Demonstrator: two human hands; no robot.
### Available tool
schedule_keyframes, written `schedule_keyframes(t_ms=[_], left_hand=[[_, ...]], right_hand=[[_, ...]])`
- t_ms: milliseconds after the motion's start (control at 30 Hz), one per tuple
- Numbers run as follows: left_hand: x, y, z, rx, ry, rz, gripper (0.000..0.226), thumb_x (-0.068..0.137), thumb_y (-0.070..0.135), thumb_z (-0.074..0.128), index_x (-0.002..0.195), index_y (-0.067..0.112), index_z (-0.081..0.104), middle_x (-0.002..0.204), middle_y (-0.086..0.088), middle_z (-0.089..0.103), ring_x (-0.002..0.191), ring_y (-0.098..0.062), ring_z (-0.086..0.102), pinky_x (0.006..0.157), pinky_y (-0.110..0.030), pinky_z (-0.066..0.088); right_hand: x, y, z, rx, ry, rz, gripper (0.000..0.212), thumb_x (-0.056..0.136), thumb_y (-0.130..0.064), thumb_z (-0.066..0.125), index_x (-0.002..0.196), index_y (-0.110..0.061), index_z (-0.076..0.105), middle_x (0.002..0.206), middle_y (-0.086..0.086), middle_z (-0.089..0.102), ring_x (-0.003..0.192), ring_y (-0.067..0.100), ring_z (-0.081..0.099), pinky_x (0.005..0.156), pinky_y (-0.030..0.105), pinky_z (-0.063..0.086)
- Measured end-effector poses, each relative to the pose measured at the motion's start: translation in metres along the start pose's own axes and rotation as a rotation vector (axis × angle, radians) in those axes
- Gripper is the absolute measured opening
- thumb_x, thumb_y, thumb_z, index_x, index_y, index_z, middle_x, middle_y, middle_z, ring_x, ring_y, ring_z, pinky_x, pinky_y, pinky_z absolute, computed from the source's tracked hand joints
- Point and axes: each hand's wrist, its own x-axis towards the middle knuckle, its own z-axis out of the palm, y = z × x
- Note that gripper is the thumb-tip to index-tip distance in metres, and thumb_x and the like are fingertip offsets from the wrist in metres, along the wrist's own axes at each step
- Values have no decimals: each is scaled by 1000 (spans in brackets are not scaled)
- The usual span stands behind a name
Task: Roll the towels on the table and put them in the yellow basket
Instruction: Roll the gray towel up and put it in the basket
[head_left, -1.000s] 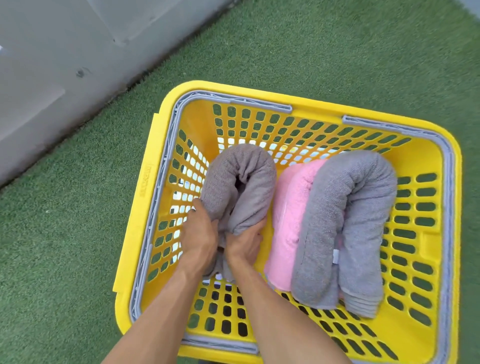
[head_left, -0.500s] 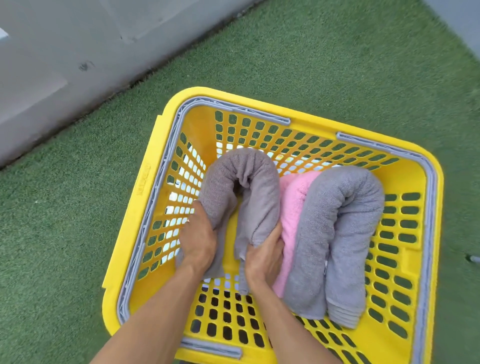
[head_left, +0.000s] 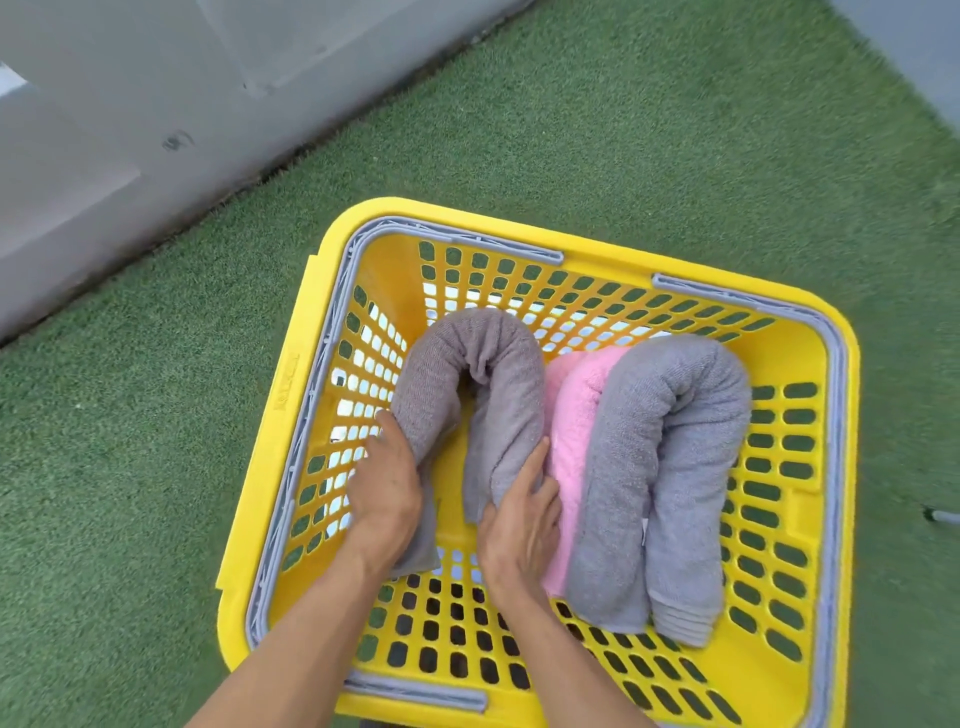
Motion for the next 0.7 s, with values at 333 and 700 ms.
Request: schedule_keyframes(t_ms=[333,700], left_hand=[[-14,-6,11,51,110,197,105,87,7,62,149,20,-22,147,-20,23,99,-39,53,68,-42,47],[-88,70,-28,-119,118,315,52,93,41,51,133,9,40,127,-16,45,105,-36,52,84,-47,48]], right_hand=[[-10,11,-9,50,-303,-73,106,88,-40,62,149,-20,-23,130,12,36,113,29,44,94,37,41],[6,74,-122,372,93,-163,49,91,-31,59,137,-23,46,128,3,54,121,22,48,100,37,42]])
